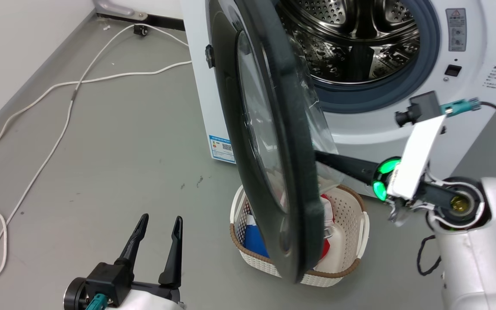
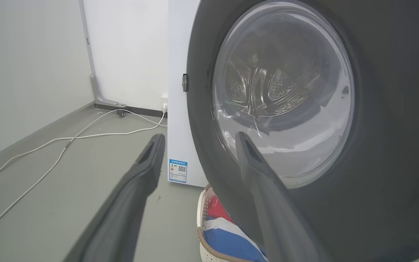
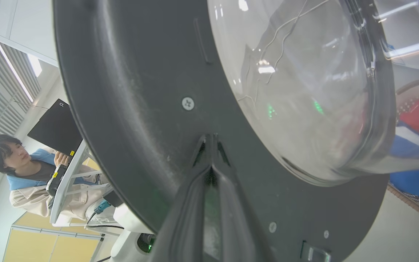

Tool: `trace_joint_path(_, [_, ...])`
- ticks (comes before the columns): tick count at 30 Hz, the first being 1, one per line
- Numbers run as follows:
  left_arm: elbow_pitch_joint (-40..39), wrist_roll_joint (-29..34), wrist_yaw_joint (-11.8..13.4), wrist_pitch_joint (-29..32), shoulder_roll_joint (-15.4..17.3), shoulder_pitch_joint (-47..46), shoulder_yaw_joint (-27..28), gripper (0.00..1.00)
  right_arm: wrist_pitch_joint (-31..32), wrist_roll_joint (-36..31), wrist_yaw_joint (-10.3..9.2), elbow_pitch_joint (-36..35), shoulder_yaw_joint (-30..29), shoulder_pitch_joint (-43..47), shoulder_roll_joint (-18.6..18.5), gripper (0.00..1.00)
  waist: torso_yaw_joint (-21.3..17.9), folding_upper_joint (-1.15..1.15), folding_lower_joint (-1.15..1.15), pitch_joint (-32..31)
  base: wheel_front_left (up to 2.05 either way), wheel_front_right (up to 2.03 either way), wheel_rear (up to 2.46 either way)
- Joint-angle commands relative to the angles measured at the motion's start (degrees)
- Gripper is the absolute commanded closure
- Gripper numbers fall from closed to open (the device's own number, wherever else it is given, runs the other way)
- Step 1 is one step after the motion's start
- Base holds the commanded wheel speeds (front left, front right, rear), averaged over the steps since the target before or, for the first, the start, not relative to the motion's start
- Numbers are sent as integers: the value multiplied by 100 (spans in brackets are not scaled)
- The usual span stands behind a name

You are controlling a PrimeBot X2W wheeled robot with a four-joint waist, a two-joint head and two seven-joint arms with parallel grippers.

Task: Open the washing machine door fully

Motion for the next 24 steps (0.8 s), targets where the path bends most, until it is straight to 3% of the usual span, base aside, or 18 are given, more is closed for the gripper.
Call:
trace_joint_path(1, [-10, -14, -9, -16, -5, 49, 8, 0, -42, 90, 1, -14, 118, 114, 51, 100, 34, 0, 1, -7, 0, 0, 0])
trace_joint_path(13, [30, -98, -9, -16, -5, 25, -25, 0, -566, 510, 1, 62, 1185, 242, 48, 100, 300, 0, 1, 5, 0, 0, 0])
trace_joint_path(21, [33, -109, -9, -16, -6, 34, 29, 0, -915, 308, 1, 90, 1030, 186, 14, 100, 246, 0, 1, -77, 0, 0, 0])
trace_joint_path(24, [23, -119, -7, -16, -5, 33, 65, 0, -1204, -84, 1, -156, 986, 258, -213, 100, 174, 0, 1, -110, 0, 0, 0])
